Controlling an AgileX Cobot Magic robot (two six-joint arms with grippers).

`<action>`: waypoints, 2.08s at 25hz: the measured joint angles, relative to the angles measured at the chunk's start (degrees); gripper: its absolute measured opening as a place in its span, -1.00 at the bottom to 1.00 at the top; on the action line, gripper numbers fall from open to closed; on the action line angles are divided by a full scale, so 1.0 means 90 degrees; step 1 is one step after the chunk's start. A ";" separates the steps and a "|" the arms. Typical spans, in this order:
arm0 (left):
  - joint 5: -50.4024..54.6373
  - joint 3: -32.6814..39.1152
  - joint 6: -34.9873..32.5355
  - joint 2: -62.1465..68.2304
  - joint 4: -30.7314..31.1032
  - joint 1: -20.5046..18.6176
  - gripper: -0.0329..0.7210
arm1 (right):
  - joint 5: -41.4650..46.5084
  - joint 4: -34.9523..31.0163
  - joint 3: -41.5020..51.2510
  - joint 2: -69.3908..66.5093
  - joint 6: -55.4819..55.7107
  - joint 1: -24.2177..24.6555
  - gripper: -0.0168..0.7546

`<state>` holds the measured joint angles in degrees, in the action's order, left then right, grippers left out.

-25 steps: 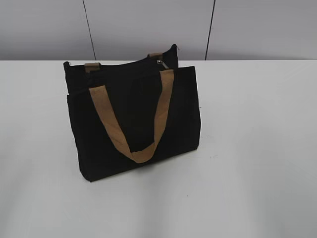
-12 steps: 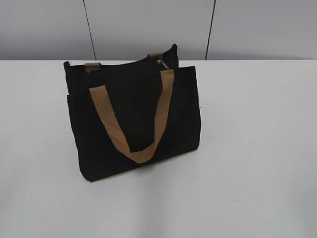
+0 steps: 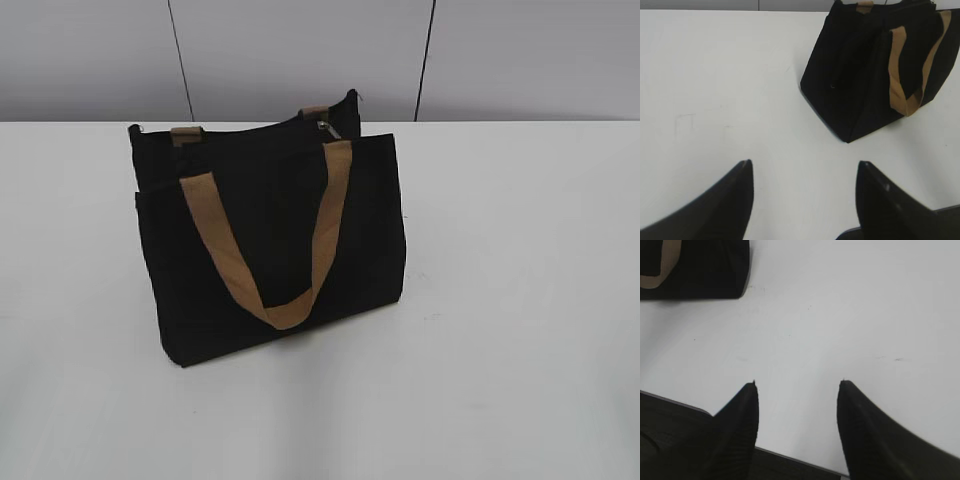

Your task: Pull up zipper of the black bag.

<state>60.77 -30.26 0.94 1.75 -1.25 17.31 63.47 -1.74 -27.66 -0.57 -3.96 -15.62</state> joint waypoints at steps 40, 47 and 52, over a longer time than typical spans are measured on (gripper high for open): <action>0.0003 0.0005 -0.0015 -0.0255 -0.0011 -0.1477 0.20 | -0.0076 -0.0007 0.0000 0.0105 0.0024 0.1996 0.05; 0.0003 0.0005 -0.0015 -0.0255 -0.0017 -0.1509 0.13 | -0.0076 -0.0007 0.0000 0.0105 0.0024 0.2029 0.05; 0.0003 0.0005 -0.0015 -0.0255 -0.0017 -0.1509 0.11 | -0.0076 -0.0007 0.0000 0.0105 0.0024 0.2029 0.05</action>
<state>60.80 -30.21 0.80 -0.54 -1.40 3.73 62.78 -1.80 -27.66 0.38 -3.74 2.64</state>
